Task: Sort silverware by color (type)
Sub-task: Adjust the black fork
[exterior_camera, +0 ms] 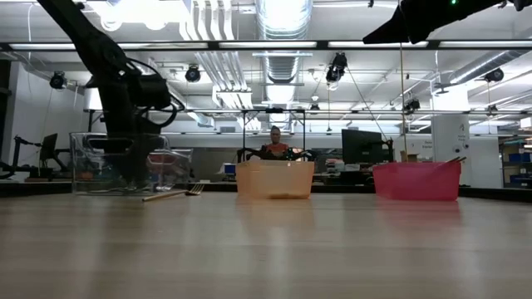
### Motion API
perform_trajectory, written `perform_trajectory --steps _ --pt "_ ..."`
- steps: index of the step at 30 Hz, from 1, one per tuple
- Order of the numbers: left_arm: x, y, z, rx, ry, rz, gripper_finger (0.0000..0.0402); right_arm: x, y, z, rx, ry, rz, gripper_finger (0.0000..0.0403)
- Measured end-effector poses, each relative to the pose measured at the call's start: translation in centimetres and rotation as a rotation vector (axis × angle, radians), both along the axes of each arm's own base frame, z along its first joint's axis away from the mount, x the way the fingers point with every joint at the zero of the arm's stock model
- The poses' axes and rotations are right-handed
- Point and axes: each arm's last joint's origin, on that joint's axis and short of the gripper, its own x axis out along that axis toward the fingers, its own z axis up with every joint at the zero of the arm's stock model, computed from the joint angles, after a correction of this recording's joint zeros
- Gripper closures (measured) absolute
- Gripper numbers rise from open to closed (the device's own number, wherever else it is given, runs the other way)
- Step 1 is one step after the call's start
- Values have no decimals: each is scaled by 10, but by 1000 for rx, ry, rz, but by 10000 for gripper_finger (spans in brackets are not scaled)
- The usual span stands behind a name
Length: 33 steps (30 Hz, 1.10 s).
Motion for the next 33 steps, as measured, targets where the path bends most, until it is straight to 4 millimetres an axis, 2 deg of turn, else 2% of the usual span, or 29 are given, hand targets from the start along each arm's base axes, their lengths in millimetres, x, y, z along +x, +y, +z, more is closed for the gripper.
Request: perform_trajectory --steps 25,33 --pt "-6 -6 -15 17 -9 37 284 0 0 0 0 1 0 337" --pt "-6 -6 -15 12 -12 37 320 0 0 0 -3 3 0 337"
